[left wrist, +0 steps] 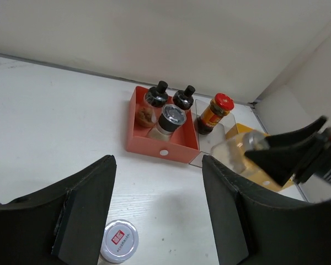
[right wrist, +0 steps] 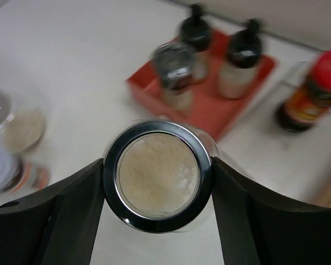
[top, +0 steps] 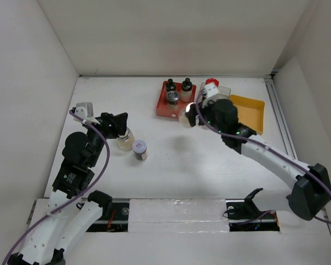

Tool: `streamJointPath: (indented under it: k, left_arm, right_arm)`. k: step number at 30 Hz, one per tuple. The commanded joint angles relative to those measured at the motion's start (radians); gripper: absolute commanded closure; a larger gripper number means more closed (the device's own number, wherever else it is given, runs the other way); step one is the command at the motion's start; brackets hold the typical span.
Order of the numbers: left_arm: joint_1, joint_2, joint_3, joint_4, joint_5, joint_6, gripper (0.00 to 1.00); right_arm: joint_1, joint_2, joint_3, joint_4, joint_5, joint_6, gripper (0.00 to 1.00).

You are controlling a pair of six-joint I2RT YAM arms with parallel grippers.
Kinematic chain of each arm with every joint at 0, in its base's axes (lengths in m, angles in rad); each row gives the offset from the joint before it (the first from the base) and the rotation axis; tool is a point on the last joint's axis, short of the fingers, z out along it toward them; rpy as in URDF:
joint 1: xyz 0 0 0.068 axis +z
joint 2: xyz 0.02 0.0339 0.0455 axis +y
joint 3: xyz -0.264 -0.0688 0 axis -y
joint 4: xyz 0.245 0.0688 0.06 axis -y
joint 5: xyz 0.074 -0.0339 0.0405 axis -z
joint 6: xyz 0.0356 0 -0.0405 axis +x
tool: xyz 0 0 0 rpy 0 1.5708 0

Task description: Organize the condiment bottles

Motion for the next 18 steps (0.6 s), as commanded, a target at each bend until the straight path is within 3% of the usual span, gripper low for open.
streamJointPath:
  k: [1, 7, 12, 18]
  left_arm:
    - [0.002, 0.001, 0.016, 0.038, 0.023, -0.011, 0.4]
    - [0.002, 0.001, 0.016, 0.038, 0.032, -0.011, 0.4]
    - [0.002, 0.001, 0.016, 0.038, 0.021, -0.011, 0.4]
    - [0.002, 0.001, 0.016, 0.038, 0.032, -0.011, 0.4]
  right_arm:
    - [-0.177, -0.092, -0.018, 0.074, 0.137, 0.047, 0.43]
    - [-0.399, -0.042, 0.006, 0.135, 0.302, 0.047, 0.43]
    - [-0.542, 0.065, 0.035, 0.304, 0.234, 0.027, 0.41]
    - [-0.666, 0.205, 0.126, 0.304, 0.148, 0.027, 0.41]
